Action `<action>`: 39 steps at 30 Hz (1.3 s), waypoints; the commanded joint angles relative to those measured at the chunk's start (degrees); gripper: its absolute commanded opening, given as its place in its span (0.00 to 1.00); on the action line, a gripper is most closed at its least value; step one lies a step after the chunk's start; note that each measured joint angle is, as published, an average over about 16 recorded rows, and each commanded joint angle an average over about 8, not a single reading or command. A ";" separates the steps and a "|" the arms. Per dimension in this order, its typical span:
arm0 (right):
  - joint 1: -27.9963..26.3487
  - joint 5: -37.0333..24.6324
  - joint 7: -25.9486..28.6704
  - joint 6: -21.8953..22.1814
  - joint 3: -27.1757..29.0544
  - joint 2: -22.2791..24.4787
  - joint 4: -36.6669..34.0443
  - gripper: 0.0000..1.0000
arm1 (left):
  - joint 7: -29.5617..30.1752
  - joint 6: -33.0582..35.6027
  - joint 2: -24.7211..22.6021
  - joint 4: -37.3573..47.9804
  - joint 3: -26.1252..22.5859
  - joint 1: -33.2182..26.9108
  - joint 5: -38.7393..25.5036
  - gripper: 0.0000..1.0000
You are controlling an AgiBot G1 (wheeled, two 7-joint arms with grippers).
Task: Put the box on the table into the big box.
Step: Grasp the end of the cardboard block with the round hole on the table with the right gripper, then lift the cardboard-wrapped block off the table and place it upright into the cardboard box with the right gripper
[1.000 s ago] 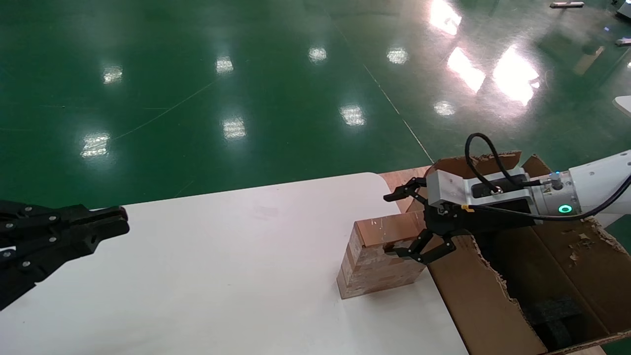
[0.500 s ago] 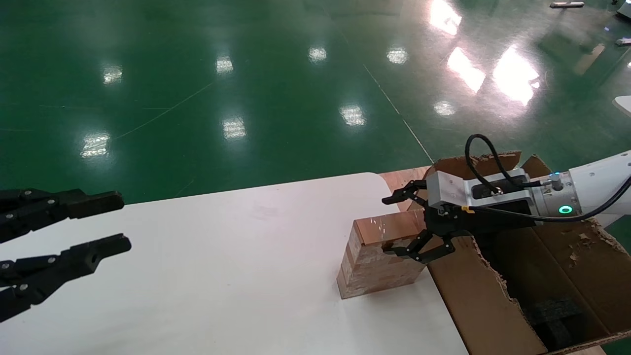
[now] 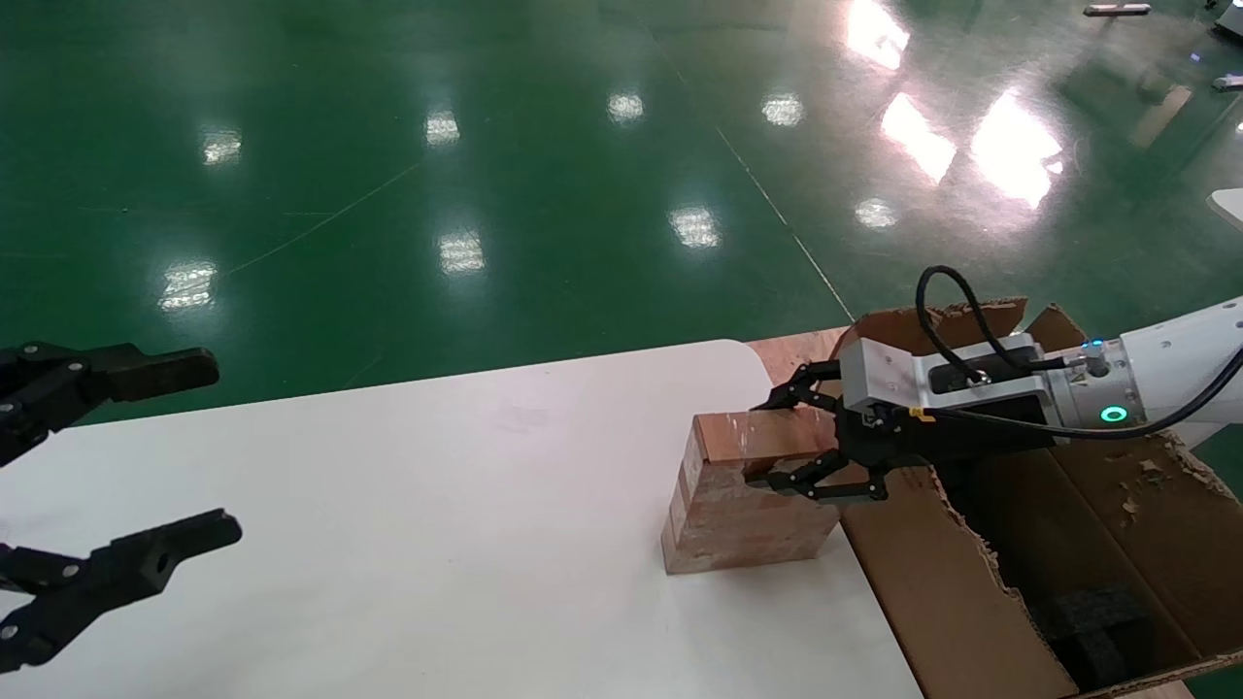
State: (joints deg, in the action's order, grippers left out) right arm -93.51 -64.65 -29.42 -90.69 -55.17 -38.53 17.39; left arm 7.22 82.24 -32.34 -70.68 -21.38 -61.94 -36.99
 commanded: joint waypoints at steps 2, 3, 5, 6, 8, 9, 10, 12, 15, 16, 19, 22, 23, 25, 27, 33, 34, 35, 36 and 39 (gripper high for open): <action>0.04 -0.05 -0.02 0.09 0.00 -0.02 -0.01 0.00 | 0.00 0.00 0.00 0.00 0.00 0.00 0.00 1.00; 0.02 0.09 0.04 0.12 0.03 0.02 0.14 0.00 | 0.00 0.00 0.00 0.00 0.00 0.00 0.00 1.00; -0.15 0.46 0.34 0.18 0.08 0.22 0.69 0.00 | 0.00 0.00 0.00 0.00 0.00 0.00 0.00 1.00; -0.35 0.70 0.70 0.19 0.09 0.40 1.14 0.00 | 0.00 0.00 0.00 0.00 0.00 0.00 0.00 1.00; -0.98 1.30 1.85 0.12 0.11 0.97 2.38 0.00 | 0.00 0.00 0.00 0.00 0.00 0.00 0.00 1.00; -1.44 1.67 2.83 0.04 0.09 1.39 3.21 0.00 | 0.00 0.00 0.00 0.00 0.00 0.00 0.00 1.00; -1.98 2.04 4.09 -0.04 0.05 1.88 4.13 0.00 | 0.00 0.00 0.00 0.00 0.00 0.00 0.00 1.00; -3.31 2.86 7.45 -0.18 -0.11 3.05 6.33 0.00 | 0.00 0.00 0.00 0.00 0.00 0.00 0.00 1.00; -5.75 4.45 13.93 -0.28 -0.37 5.58 10.65 0.00 | 0.00 0.00 0.00 0.00 0.00 0.00 0.00 1.00; -6.68 5.08 16.39 -0.27 -0.42 6.66 12.26 0.00 | 0.00 0.00 0.00 0.00 0.00 0.00 0.00 1.00; -9.69 6.78 23.59 0.06 -0.33 10.51 17.28 0.00 | 0.00 0.00 0.00 0.00 0.00 0.00 0.00 1.00; -13.03 7.76 30.12 0.75 0.26 14.97 21.89 0.00 | 0.00 0.00 0.00 0.00 0.00 0.00 0.00 1.00; -14.16 7.78 31.99 1.02 0.52 16.47 23.32 0.00 | 0.00 0.00 0.00 0.00 0.00 0.00 0.00 1.00; -16.52 7.23 35.53 1.60 1.12 19.69 26.27 0.00 | 0.00 0.00 0.00 0.00 0.00 0.00 0.00 1.00; -18.76 6.04 38.67 2.19 1.78 22.96 29.14 0.00 | 0.00 0.00 0.00 0.00 0.00 0.00 0.00 1.00; -23.36 0.13 47.16 4.52 3.37 33.31 36.81 0.00 | 0.00 0.00 0.00 0.00 0.00 0.00 0.00 1.00; -23.63 -0.77 48.37 5.13 3.43 34.94 37.82 0.00 | 0.00 0.00 0.00 0.00 0.00 0.00 0.00 1.00; -23.67 -1.52 49.43 5.79 3.35 36.42 38.67 0.00 | 0.00 0.00 0.00 0.00 0.00 0.00 0.00 1.00; -23.53 -2.13 50.35 6.59 3.07 37.85 39.44 0.00 | 0.00 0.00 0.00 0.00 0.00 0.00 0.00 1.00; -22.24 -2.63 52.23 9.57 1.16 41.23 41.15 0.00 | 0.00 0.00 0.00 0.00 0.00 0.00 0.00 1.00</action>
State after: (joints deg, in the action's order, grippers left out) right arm -115.04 -65.32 21.70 -80.18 -55.49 1.58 57.85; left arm 7.22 82.24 -32.34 -70.68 -21.38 -61.94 -36.99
